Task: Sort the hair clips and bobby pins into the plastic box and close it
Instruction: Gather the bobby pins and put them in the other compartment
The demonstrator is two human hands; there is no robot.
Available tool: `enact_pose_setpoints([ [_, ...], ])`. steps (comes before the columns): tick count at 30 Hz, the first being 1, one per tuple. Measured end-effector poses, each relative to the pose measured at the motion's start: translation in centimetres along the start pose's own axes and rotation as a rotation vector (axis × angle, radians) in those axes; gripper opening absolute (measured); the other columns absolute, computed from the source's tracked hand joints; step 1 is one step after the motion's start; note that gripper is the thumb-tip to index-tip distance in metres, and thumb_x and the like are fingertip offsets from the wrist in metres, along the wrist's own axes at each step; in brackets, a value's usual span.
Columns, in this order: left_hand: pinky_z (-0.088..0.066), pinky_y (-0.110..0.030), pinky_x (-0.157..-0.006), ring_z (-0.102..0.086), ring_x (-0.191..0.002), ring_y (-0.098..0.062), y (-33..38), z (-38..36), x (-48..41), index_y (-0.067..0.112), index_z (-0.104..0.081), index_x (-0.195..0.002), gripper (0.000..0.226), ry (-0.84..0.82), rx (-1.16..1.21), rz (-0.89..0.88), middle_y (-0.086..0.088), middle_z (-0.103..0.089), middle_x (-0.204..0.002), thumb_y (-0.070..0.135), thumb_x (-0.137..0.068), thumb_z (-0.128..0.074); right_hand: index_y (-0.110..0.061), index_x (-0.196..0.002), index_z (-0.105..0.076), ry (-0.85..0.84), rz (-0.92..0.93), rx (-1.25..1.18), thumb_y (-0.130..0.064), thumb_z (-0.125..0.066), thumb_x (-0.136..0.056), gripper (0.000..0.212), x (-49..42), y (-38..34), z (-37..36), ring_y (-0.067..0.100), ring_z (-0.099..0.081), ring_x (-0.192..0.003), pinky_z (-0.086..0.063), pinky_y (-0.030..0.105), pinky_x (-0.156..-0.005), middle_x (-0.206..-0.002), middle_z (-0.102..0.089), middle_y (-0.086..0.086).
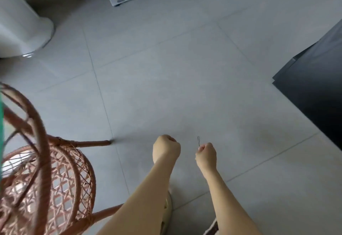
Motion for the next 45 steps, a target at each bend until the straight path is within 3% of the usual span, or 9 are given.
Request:
enact_pose_setpoints([
  [3, -0.036, -0.019, -0.051, -0.047, -0.057, -0.022, 3.8, 2.4, 5.2, 0.009, -0.062, -0.083, 0.022, 0.016, 0.06, -0.084, -0.002, -0.052, -0.06, 0.001, -0.077, -0.042, -0.006, -0.062, -0.034, 0.028, 0.069, -0.449, 0.007, -0.031, -0.081, 0.023, 4.3, -7.0, 4.4, 0.022, -0.043, -0.048, -0.035, 0.021, -0.041, -0.058, -0.042, 0.011],
  [7, -0.044, -0.025, -0.059, -0.053, -0.07, -0.023, 7.6, 8.2, 11.8, 0.011, -0.067, -0.092, 0.031, 0.071, 0.137, -0.24, -0.006, -0.063, -0.079, 0.003, -0.076, -0.043, 0.002, -0.08, -0.061, -0.043, 0.262, -0.626, 0.005, -0.044, -0.087, 0.019, 12.5, -16.0, 9.9, 0.007, -0.048, -0.038, -0.041, 0.017, -0.04, -0.055, -0.052, 0.008],
  [17, -0.058, -0.039, -0.08, -0.068, -0.087, -0.033, 7.2, 23.9, 27.5, 0.019, -0.066, -0.076, 0.024, 0.226, 0.336, -0.543, -0.015, -0.072, -0.094, 0.006, -0.077, -0.047, -0.01, -0.085, -0.063, 0.009, 0.702, -0.448, -0.01, -0.05, -0.088, 0.012, 32.9, -28.8, 16.5, 0.014, -0.057, -0.056, -0.043, 0.027, -0.054, -0.064, -0.062, 0.001],
  [23, -0.058, -0.046, -0.077, -0.068, -0.072, -0.033, 2.1, 33.8, 33.7, 0.004, -0.067, -0.071, 0.022, 0.328, 0.303, -0.72, -0.015, -0.068, -0.071, 0.018, -0.071, -0.051, -0.016, -0.089, -0.072, 0.065, 1.162, 0.106, -0.019, -0.058, -0.086, 0.015, 44.1, -33.0, 13.3, 0.018, -0.061, -0.08, -0.041, 0.026, -0.069, -0.087, -0.072, 0.002],
  [28, -0.058, -0.048, -0.075, -0.062, -0.067, -0.029, -5.2, 41.3, 33.9, 0.007, -0.068, -0.071, 0.02, 0.503, 0.217, -0.655, -0.022, -0.07, -0.079, 0.018, -0.075, -0.052, -0.013, -0.085, -0.072, 0.144, 1.246, 0.421, -0.008, -0.052, -0.084, 0.02, 46.5, -33.9, 8.7, 0.028, -0.054, -0.088, -0.038, 0.03, -0.066, -0.088, -0.067, 0.006],
  [32, -0.055, -0.04, -0.082, -0.066, -0.089, -0.034, -11.3, 46.2, 33.1, 0.006, -0.071, -0.088, 0.022, 0.615, 0.152, -0.534, -0.016, -0.072, -0.094, 0.02, -0.081, -0.056, -0.021, -0.058, -0.057, 0.122, 1.191, 0.784, -0.001, -0.048, -0.083, 0.033, 46.9, -33.3, 5.9, 0.028, -0.042, -0.084, -0.032, 0.029, -0.066, -0.073, -0.054, 0.002],
  [35, -0.047, -0.028, -0.08, -0.066, -0.096, -0.024, -15.8, 48.4, 32.8, 0.016, -0.07, -0.103, 0.023, 0.737, 0.044, -0.51, -0.004, -0.071, -0.106, 0.026, -0.088, -0.055, -0.009, -0.096, -0.069, 0.167, 1.332, 0.635, -0.01, -0.049, -0.088, 0.022, 48.8, -33.5, 4.8, 0.029, -0.053, -0.097, -0.045, 0.035, -0.081, -0.101, -0.066, 0.008],
  [39, -0.046, -0.034, -0.088, -0.059, -0.109, -0.024, -22.0, 49.3, 30.9, 0.021, -0.067, -0.108, 0.034, 0.835, -0.068, -0.509, -0.004, -0.064, -0.121, 0.044, -0.089, -0.051, -0.009, -0.122, -0.058, -0.213, 1.441, 0.438, -0.025, -0.058, -0.088, 0.037, 54.1, -30.9, 1.3, 0.02, -0.053, -0.114, -0.04, 0.027, -0.102, -0.123, -0.06, 0.006],
  [45, -0.007, -0.055, -0.117, -0.017, -0.144, -0.03, -29.9, 46.9, 26.0, 0.036, -0.03, -0.142, 0.065, 0.791, -0.234, -0.13, -0.01, -0.023, -0.154, 0.068, -0.086, -0.018, -0.013, -0.148, -0.004, -0.448, 1.159, 0.666, -0.063, -0.018, -0.087, 0.08, 54.6, -24.3, -8.0, 0.019, 0.001, -0.145, -0.002, 0.031, -0.119, -0.158, -0.003, 0.007],
])
Point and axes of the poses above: each hand's wrist, its own x-axis away from the middle knuckle, its own z-axis out of the back of the hand, y = z × x, the point moved 5 cm from there along -x, towards the middle knuckle
